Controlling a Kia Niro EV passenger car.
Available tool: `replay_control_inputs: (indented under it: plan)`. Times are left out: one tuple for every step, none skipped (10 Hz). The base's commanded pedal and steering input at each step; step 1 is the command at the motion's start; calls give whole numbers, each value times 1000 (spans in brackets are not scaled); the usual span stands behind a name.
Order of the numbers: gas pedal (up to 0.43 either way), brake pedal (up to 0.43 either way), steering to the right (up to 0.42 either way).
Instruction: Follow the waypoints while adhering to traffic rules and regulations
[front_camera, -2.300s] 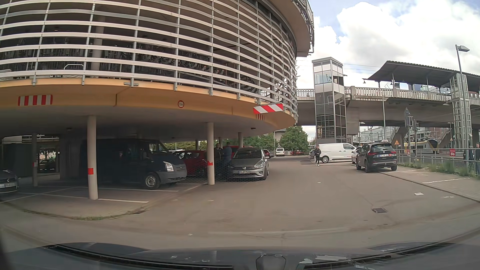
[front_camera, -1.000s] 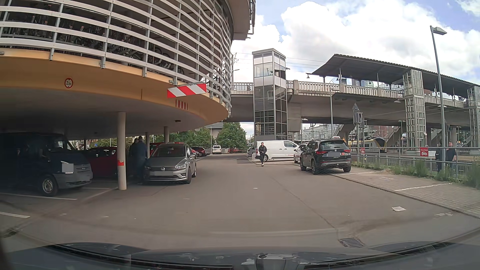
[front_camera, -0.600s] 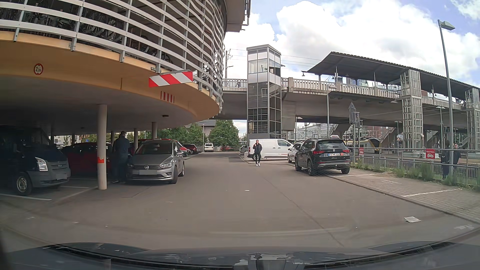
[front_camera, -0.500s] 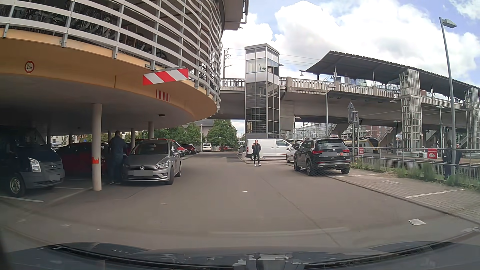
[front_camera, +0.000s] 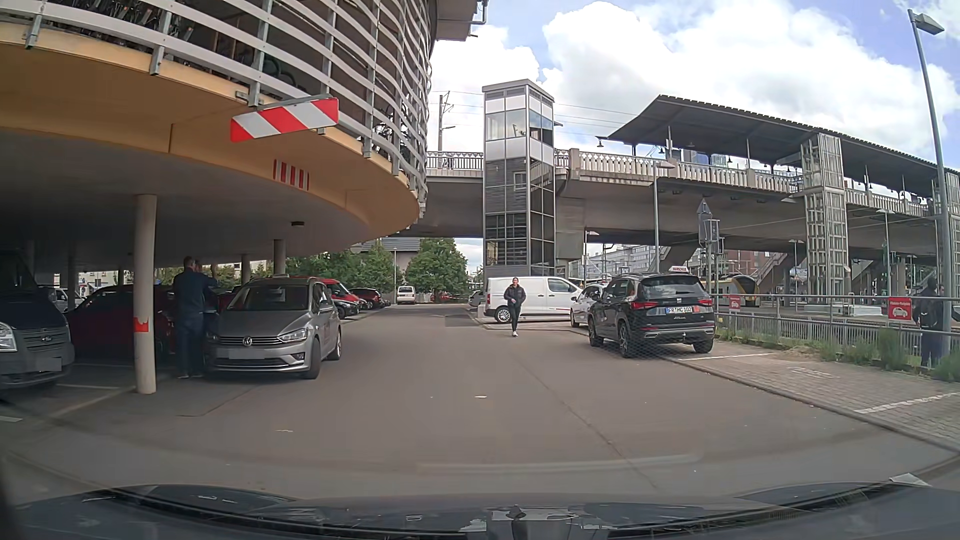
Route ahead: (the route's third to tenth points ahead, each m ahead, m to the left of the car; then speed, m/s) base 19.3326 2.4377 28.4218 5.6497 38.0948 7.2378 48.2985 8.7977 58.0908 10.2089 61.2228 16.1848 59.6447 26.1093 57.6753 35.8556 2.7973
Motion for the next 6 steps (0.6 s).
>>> replay_control_inputs:
  plan:
    - [39, 0, -5]
    - [39, 0, -8]
    - [39, 0, -8]
    - [39, 0, -10]
    - [39, 0, -16]
    - [39, 0, -24]
